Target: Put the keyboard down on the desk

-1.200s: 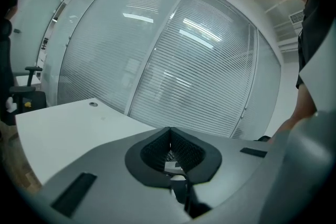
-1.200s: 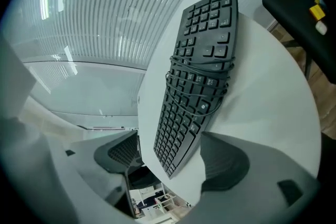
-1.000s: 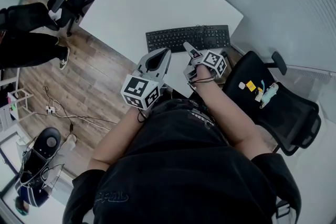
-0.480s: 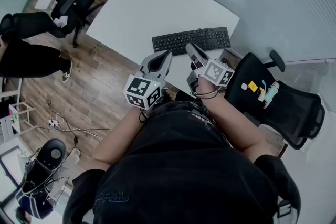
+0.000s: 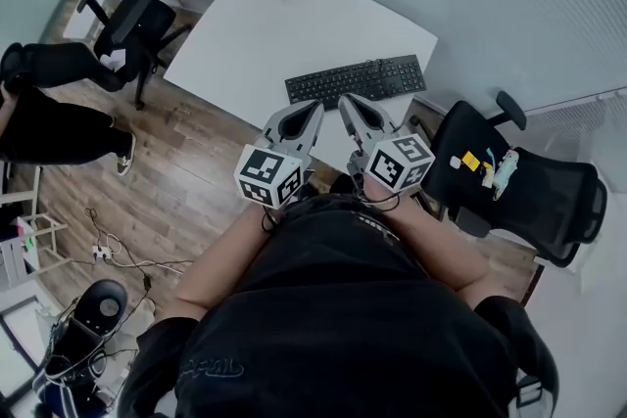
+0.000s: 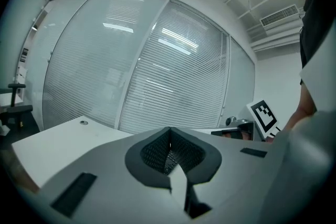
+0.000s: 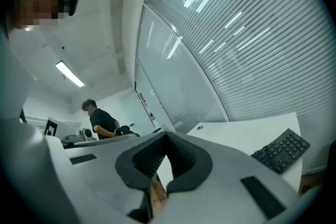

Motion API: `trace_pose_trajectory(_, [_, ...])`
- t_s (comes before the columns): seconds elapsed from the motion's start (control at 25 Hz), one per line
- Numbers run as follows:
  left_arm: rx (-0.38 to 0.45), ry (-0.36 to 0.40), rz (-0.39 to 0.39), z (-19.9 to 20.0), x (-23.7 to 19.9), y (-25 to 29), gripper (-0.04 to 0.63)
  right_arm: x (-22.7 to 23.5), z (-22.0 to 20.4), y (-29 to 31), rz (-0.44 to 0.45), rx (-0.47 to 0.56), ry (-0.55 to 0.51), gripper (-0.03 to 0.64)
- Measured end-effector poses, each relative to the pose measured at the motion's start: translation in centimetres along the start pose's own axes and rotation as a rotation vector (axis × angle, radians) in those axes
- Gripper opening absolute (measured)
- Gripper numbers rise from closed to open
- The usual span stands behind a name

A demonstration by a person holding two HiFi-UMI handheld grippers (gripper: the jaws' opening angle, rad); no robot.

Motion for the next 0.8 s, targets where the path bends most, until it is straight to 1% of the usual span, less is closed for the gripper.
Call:
trace_pose_trajectory(0.12, [0.004, 0.0, -0.012, -0.2, 0.3, -0.3, 0.015, -0.9, -0.1, -0.7, -0.005, 0.011, -0.054, 0.023])
trace_pose_trajectory(0.28, [0.008, -0.013, -0.028, -0.7, 0.9, -1.0, 0.015, -1.6, -0.7, -1.8, -0.021, 0.003, -0.088, 0.023])
trace_pose_trajectory(0.4, [0.005, 0.016, -0.051, -0.6, 1.9, -0.9, 0.015, -1.9, -0.8, -2.8, -0.037, -0.005, -0.111, 0.023])
trace_pose_trajectory(0.48, [0.004, 0.036, -0.064, -0.5, 2.8, -0.9, 0.015, -2.0, -0.7, -3.4, -0.042, -0.01, -0.108, 0.023])
trace_pose_trajectory(0.6, [0.002, 0.037, -0.071, -0.7, 3.5, -1.0, 0.015, -2.0, -0.6, -4.0, -0.039, -0.01, -0.09, 0.023])
trace_pose_trajectory(0.8, [0.015, 0.054, -0.053, -0.2, 4.3, -0.9, 0.015, -2.0, 0.0, -4.2, -0.011, -0.008, -0.111, 0.023])
Point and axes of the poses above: the fingertips, and each gripper's own axes: y forward along the fingers, x to its right, z out of its top, the point moved 7 cm from there along -y, backward along the fingers, and after that the axes turned 1 degree about -y, right-handed, at the moved point
